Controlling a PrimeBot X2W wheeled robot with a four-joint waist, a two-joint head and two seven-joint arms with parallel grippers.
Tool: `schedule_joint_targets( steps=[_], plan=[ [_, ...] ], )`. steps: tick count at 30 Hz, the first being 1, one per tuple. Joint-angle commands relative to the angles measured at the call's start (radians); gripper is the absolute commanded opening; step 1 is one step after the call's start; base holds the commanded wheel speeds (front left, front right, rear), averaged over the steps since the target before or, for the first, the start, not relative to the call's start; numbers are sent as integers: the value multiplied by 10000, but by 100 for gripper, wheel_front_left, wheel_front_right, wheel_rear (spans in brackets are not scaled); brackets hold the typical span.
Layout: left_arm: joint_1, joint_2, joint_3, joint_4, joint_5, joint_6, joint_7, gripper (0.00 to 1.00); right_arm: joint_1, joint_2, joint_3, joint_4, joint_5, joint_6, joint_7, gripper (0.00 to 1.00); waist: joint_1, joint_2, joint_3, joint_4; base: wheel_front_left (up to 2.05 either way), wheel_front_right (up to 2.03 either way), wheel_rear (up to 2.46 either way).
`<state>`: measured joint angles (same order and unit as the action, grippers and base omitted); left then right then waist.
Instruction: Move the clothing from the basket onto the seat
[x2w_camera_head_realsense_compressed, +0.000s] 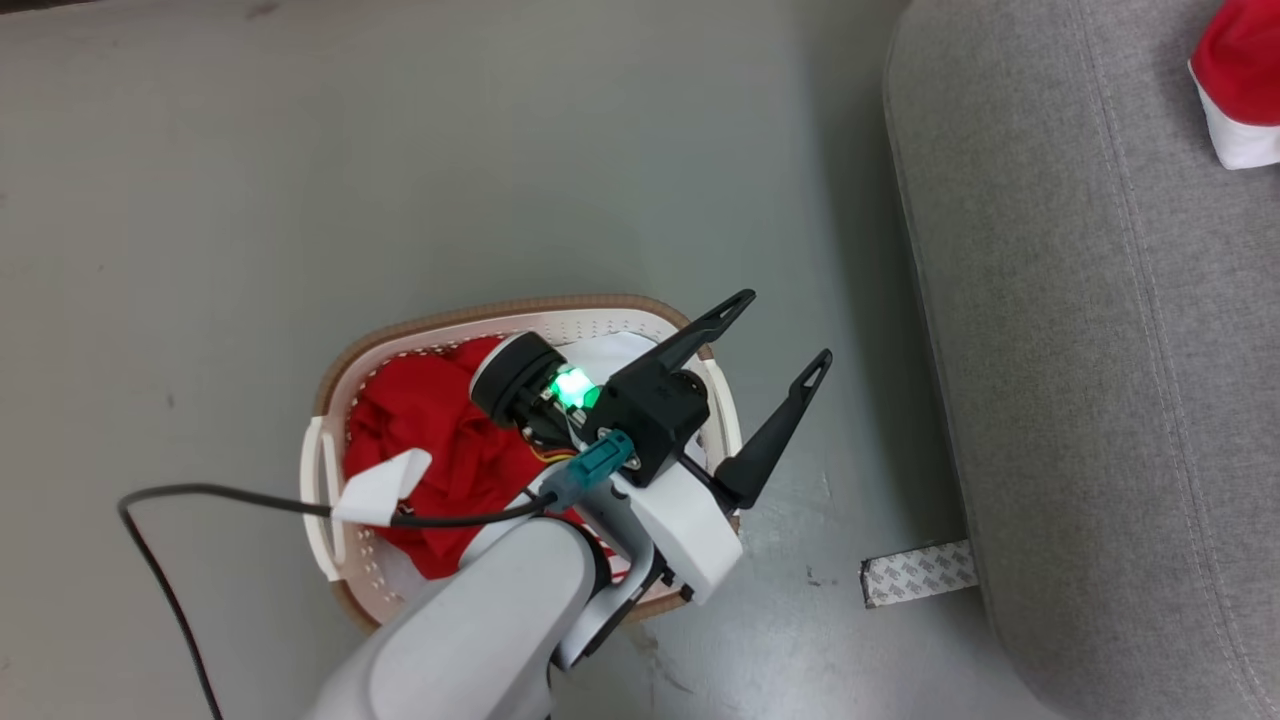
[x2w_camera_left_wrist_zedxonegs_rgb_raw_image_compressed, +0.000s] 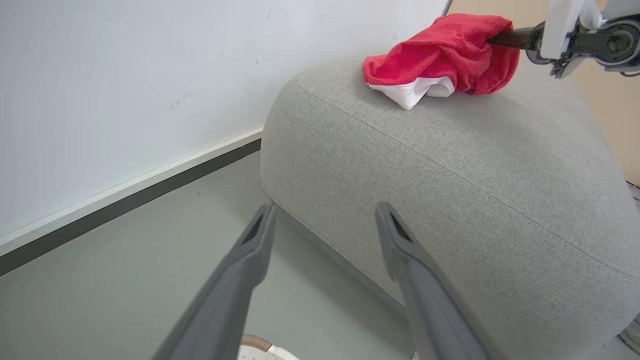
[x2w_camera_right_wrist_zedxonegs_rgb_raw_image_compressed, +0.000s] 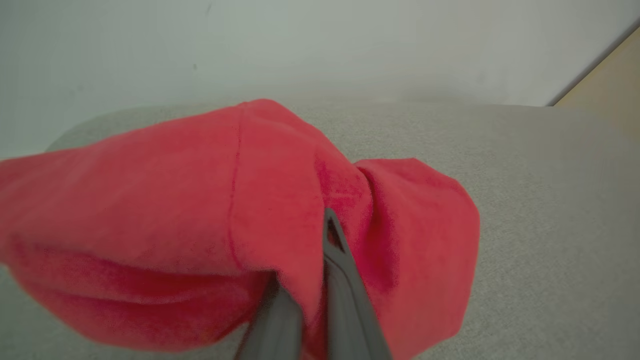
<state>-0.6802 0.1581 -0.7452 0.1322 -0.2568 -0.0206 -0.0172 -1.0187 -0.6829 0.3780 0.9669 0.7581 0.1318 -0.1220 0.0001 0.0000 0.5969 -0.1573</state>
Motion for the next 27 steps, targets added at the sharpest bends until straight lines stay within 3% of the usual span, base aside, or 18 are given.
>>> schedule_joint_targets(
  steps=[1,6,8,9,16,27],
  plan=[
    [-49,54,21,28,16,26,-20,100,118,109,146,253,216,-22,394,0,-1,0,-10,51,0,0,0],
    [10,119,70,62,-55,99,-88,100,221,87,672,573,688,-22,1141,0,-1,0,-156,34,0,0,0],
    [24,150,75,82,-88,119,-128,100,206,51,922,534,803,-22,1092,38,-1,0,-277,-16,0,0,0],
    [59,171,83,102,-106,127,-134,100,277,133,1064,496,829,-22,1070,100,-1,0,-375,-62,0,0,0],
    [470,301,176,331,-461,187,-382,100,777,61,2081,-174,1337,-22,1145,100,-1,0,-1396,-287,0,0,0],
    [1585,995,919,87,-1121,662,-854,100,1554,-538,3188,-1792,1773,-22,34,100,-1,0,-3616,-181,0,0,0]
  ],
)
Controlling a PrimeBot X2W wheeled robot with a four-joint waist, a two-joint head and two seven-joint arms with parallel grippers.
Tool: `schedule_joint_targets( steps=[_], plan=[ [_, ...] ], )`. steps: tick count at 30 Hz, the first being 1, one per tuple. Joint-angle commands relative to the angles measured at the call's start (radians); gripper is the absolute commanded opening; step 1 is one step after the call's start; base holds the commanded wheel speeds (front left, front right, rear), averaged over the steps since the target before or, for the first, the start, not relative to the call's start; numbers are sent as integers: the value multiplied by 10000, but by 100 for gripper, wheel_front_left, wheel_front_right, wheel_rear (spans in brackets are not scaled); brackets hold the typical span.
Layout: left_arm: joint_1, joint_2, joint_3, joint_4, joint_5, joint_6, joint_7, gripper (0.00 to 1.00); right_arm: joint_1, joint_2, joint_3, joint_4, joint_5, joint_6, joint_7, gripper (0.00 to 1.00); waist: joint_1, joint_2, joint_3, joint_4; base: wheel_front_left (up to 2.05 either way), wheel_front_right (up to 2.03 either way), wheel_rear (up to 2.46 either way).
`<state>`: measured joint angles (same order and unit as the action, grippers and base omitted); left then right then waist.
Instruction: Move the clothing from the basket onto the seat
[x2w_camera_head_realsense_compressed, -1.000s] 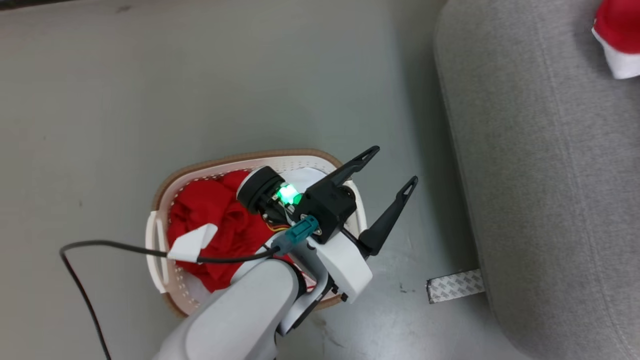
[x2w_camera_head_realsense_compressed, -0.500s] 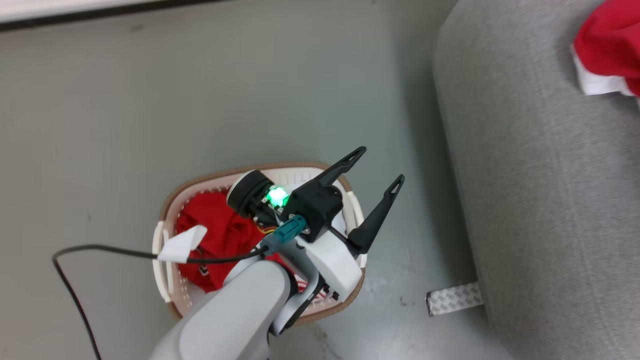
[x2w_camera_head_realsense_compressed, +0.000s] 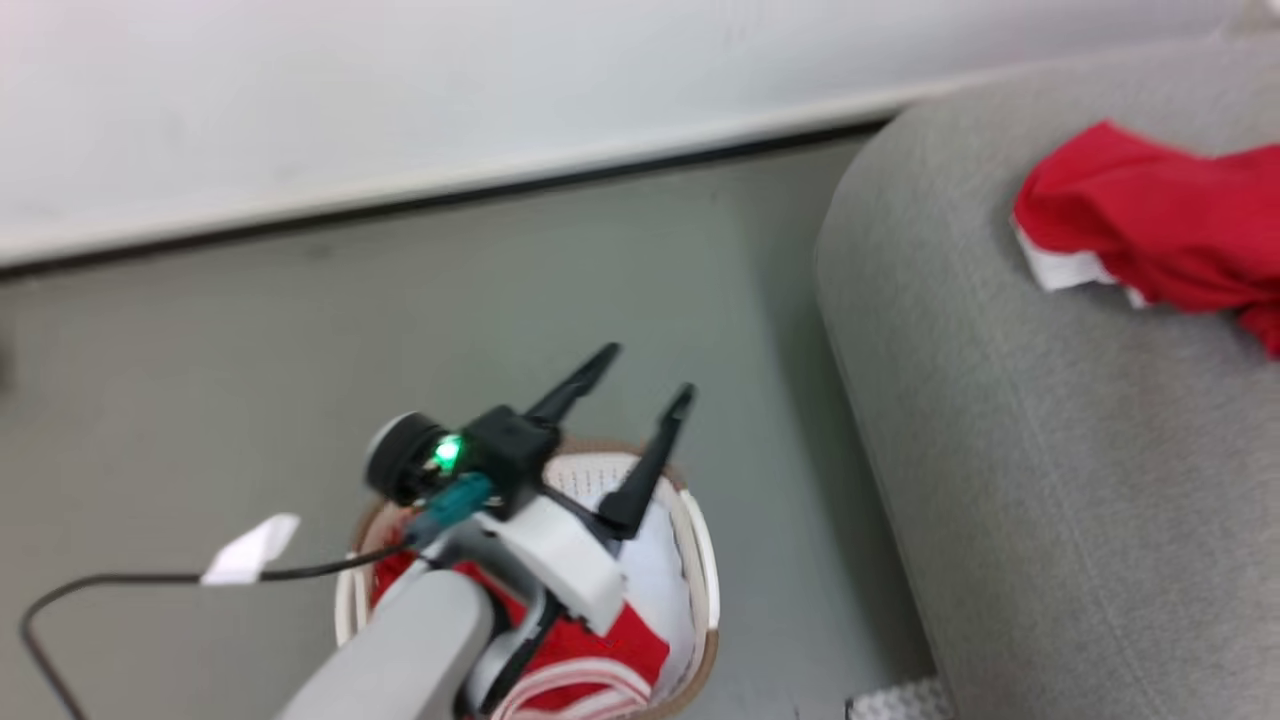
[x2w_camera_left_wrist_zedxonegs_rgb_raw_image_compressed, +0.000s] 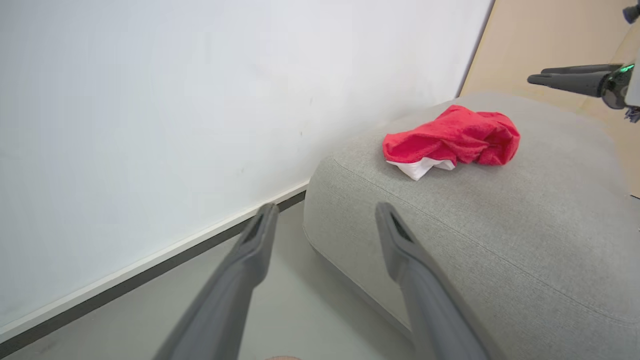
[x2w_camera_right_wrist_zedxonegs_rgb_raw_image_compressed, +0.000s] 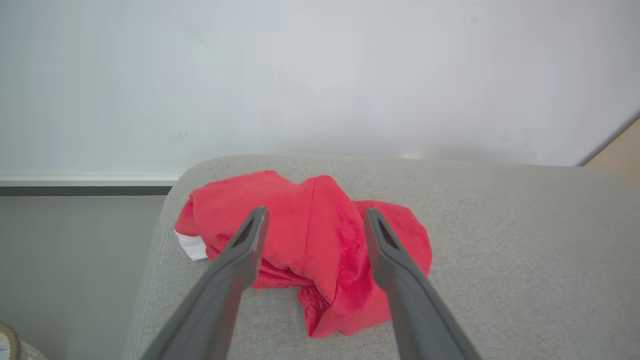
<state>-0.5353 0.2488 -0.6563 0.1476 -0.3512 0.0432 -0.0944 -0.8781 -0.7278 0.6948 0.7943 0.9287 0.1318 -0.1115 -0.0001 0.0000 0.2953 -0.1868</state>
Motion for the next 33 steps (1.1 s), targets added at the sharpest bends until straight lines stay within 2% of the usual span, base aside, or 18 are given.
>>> schedule_joint_targets(
  steps=[1,7,10,14,21,22,28,33],
  plan=[
    [220,167,140,-135,-201,109,-109,100,152,-143,31,-257,84,-22,-211,100,1,0,-762,173,0,0,0],
    [718,541,723,-471,-492,490,-306,100,311,-222,11,-1236,19,-22,-766,100,1,0,-1475,542,0,0,0],
    [1165,744,1047,-693,-758,764,-488,100,907,-201,-434,-1974,-3,-22,-1203,100,1,0,-1999,1009,0,0,0],
    [1639,880,1308,-794,-860,1020,-669,100,1665,23,-1043,-2622,-256,-22,-1422,100,1,0,-2366,1270,0,0,0],
    [3255,1291,2011,-961,-1294,1752,-1133,100,4702,1736,-3487,-4852,-2301,-22,-1537,100,1,0,-2981,1605,0,0,0],
    [3255,1291,2011,-961,-1294,1752,-1133,100,4702,1736,-3487,-4852,-2301,-22,-1537,100,1,0,-2981,1605,0,0,0],
    [4363,1323,2564,-930,-1459,2208,-1528,100,7000,3655,-4937,-6526,-3971,-22,-1537,100,1,0,-3070,1631,0,0,0],
    [5011,1136,2923,-860,-1390,2263,-1690,100,8283,4950,-5484,-7198,-5005,-22,-1538,100,1,0,-3097,1635,0,0,0]
  ],
)
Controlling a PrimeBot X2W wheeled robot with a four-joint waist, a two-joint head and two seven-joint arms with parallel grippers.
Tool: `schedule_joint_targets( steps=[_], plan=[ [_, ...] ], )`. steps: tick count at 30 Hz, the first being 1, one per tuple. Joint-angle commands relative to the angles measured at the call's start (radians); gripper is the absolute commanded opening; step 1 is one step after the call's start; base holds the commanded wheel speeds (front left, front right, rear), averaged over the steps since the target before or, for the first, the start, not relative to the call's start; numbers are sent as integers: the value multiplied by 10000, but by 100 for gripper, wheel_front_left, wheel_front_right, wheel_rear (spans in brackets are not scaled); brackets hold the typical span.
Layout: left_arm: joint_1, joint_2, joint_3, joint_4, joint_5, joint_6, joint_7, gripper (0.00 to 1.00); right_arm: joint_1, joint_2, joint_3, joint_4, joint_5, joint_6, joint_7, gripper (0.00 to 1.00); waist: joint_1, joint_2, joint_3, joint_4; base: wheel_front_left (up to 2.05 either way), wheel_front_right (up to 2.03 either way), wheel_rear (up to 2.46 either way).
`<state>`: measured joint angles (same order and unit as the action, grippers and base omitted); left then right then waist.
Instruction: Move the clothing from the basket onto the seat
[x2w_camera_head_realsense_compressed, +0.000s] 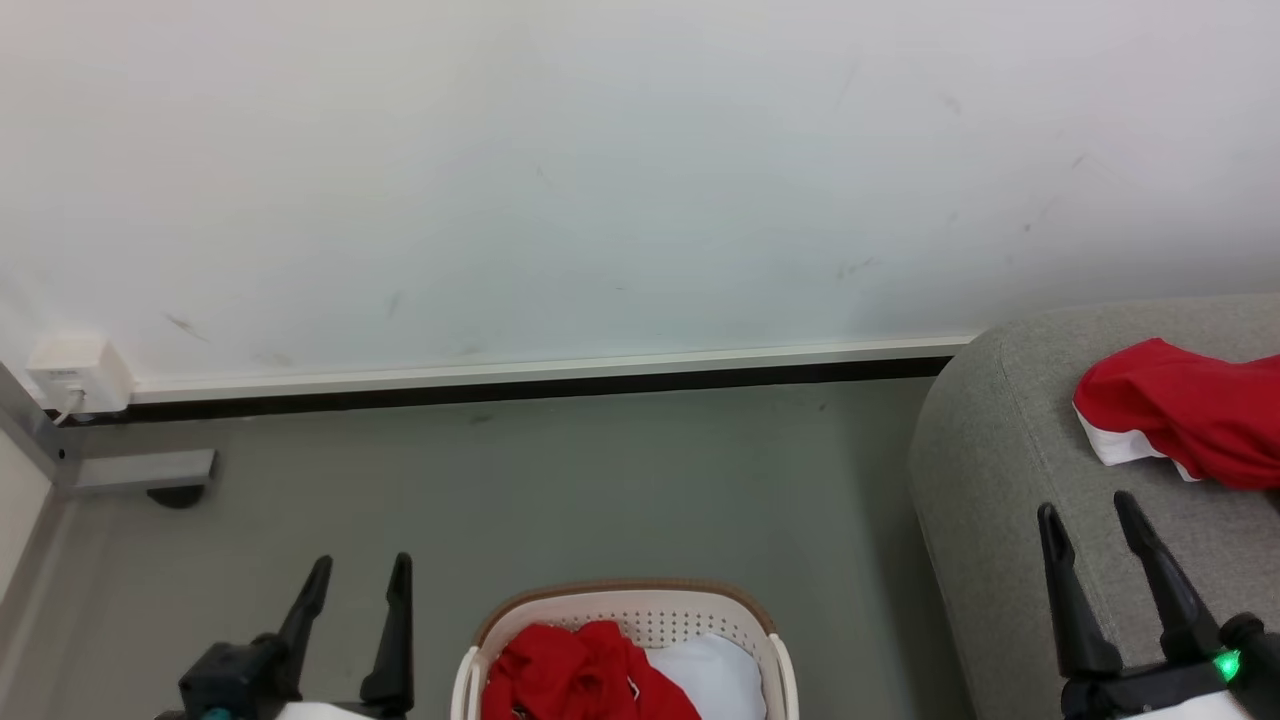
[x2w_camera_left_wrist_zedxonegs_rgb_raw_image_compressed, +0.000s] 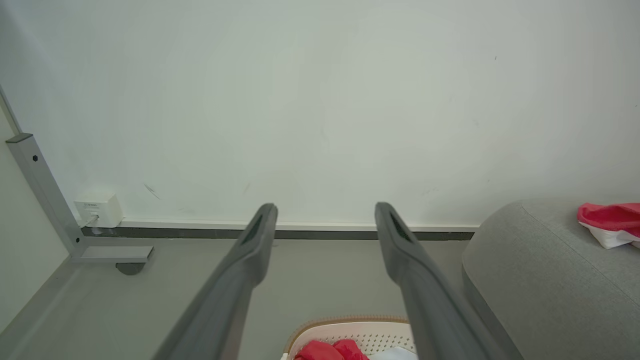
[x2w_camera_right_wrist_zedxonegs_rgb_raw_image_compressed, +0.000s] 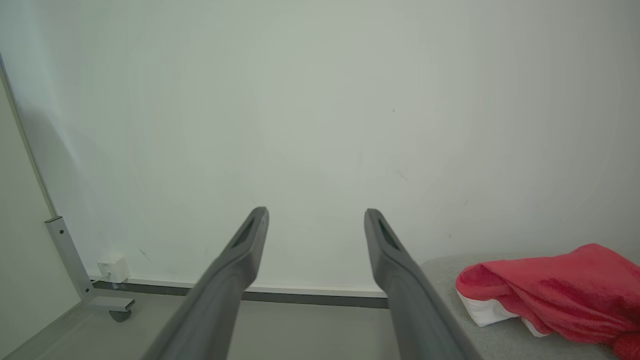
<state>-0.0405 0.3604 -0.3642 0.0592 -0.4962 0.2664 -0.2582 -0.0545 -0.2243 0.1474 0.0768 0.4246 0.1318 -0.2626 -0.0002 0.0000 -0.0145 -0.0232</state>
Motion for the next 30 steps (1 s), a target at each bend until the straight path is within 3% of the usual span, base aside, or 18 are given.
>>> schedule_joint_targets(
  steps=[1,4,9,30],
  plan=[
    [154,-41,61,27,134,31,-70,100,251,137,-116,-89,-122,-22,-26,100,2,0,-2,-4,0,0,0],
    [360,-272,292,-27,360,-46,-63,100,686,702,-369,-209,-512,-22,-27,100,2,0,12,-32,0,0,0],
    [665,-690,703,69,794,-314,-67,100,983,1114,-501,-59,-911,-22,-27,100,2,0,43,-129,0,0,0],
    [663,-1658,1689,470,1783,-1323,-65,100,552,1187,-246,114,-860,-22,-28,100,2,0,174,-325,0,0,0]
  ],
)
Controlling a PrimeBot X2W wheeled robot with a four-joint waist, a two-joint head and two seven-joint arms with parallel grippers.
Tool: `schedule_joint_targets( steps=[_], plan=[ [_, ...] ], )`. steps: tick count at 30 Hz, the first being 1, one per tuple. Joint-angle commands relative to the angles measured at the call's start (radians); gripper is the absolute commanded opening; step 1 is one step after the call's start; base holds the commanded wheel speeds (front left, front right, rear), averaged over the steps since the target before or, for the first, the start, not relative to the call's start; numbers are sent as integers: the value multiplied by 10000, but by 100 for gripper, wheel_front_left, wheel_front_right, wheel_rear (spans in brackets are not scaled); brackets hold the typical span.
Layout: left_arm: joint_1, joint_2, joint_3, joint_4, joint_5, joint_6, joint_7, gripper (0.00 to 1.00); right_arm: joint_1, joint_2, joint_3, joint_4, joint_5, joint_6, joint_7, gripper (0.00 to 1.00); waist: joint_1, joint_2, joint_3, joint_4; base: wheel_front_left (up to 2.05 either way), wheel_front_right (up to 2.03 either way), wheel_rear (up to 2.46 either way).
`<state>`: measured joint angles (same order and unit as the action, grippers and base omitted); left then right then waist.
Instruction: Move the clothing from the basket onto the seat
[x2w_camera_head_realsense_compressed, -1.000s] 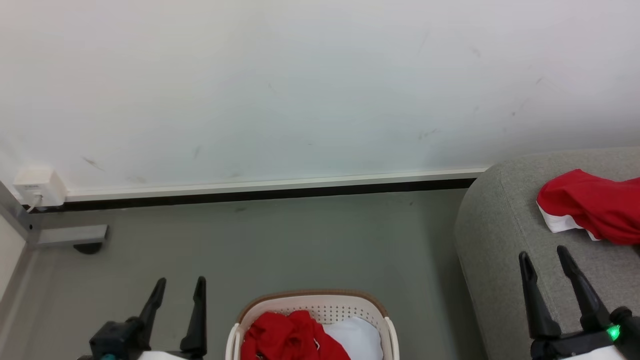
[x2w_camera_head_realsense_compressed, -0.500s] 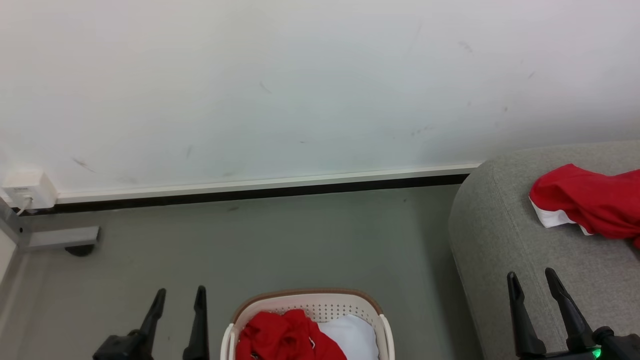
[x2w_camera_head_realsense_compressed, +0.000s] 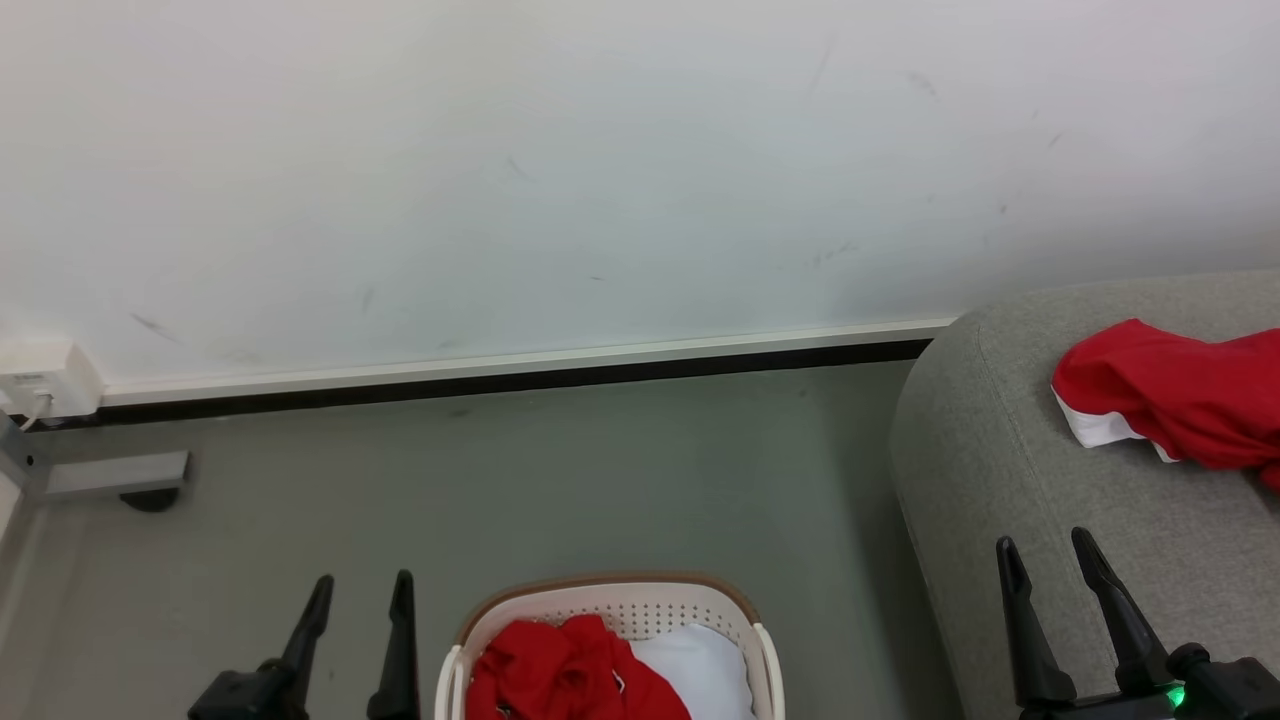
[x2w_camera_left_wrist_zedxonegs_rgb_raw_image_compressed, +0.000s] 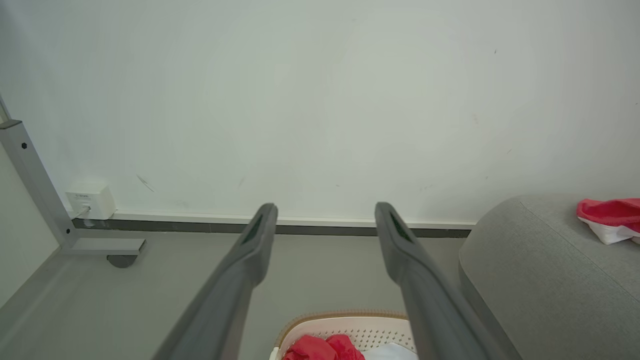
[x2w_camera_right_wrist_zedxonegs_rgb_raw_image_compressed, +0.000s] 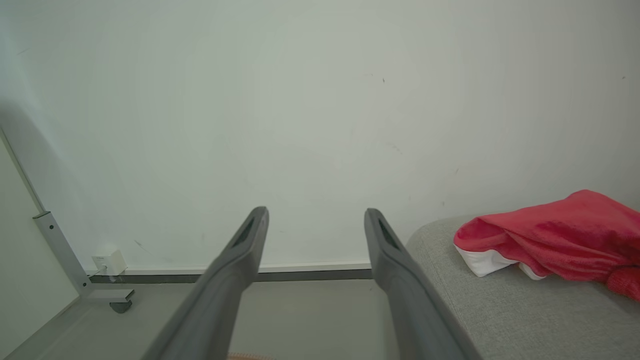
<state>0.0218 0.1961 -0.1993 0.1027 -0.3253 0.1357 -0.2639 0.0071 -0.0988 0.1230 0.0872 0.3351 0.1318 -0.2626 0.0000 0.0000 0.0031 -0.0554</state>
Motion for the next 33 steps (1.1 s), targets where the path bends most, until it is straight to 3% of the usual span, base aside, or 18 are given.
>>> schedule_joint_targets(
  steps=[1,18,33],
  plan=[
    [54,-36,77,48,113,-42,-8,100,-70,-71,-5,13,46,-22,-28,100,0,0,-3,-11,0,0,0],
    [-416,-329,290,546,509,-562,-7,100,-514,-59,136,45,167,-22,-28,100,0,0,528,-574,0,0,0],
    [-2177,-175,-296,2414,1029,-1086,81,100,-1614,-208,-32,-364,474,-22,-29,100,0,0,2535,-1701,0,0,0]
  ],
)
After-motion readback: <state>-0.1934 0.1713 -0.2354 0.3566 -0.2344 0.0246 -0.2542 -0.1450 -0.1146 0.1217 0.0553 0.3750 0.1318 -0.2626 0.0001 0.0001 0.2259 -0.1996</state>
